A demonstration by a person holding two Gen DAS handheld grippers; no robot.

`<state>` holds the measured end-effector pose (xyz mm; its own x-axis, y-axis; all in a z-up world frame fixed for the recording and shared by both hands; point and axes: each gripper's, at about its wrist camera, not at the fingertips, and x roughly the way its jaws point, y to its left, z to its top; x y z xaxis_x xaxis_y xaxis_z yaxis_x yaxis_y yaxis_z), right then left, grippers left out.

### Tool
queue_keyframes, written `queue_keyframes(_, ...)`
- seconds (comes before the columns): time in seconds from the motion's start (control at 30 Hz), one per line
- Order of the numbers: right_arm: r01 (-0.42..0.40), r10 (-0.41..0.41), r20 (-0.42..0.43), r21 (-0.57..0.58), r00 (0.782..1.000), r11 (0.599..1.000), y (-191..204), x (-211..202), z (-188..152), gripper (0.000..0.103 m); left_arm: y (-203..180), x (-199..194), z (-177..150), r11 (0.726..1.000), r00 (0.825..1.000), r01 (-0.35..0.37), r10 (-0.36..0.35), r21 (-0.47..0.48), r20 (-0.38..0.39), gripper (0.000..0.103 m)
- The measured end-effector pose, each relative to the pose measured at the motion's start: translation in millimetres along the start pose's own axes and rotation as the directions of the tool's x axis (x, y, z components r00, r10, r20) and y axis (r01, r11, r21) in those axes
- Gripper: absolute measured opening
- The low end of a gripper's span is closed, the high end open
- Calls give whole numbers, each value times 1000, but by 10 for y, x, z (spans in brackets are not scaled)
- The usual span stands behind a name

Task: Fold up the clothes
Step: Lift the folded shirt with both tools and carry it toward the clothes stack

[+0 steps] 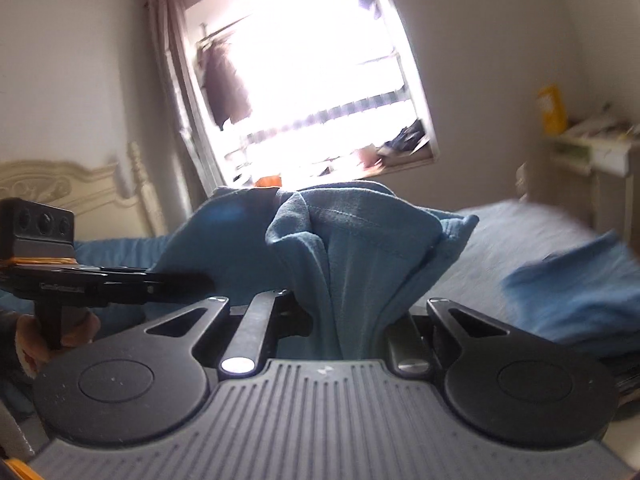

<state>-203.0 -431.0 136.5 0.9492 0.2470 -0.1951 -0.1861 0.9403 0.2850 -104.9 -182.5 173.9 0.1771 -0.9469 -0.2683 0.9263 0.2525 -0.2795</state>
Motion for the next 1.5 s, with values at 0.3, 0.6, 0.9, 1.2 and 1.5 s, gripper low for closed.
queue_keyframes(0.3, 203, -203, 14, -58, 979, 977, -203, -983, 428, 10, -515, 569, 151, 962, 964, 267, -268, -50, -4, 9)
queue_keyframes(0.6, 343, -351, -132, -74, 927, 936, -616, -1657, 340, 10, -885, 1470, -62, 861, 862, 472, -496, -193, -103, 9)
queue_keyframes(0.9, 441, -438, -350, -77, 828, 894, -1486, -1407, -198, 10, -780, 2724, -899, 865, 836, 368, -468, -340, -285, 8)
queue_keyframes(1.2, 370, -350, -503, -64, 790, 927, -2317, -275, -714, 10, -56, 3366, -1514, 883, 880, 182, -343, -432, -330, 7)
queue_keyframes(1.5, 335, -284, -599, -29, 748, 942, -2697, 192, -1051, 11, 524, 3734, -1912, 858, 876, 87, -309, -507, -372, 7)
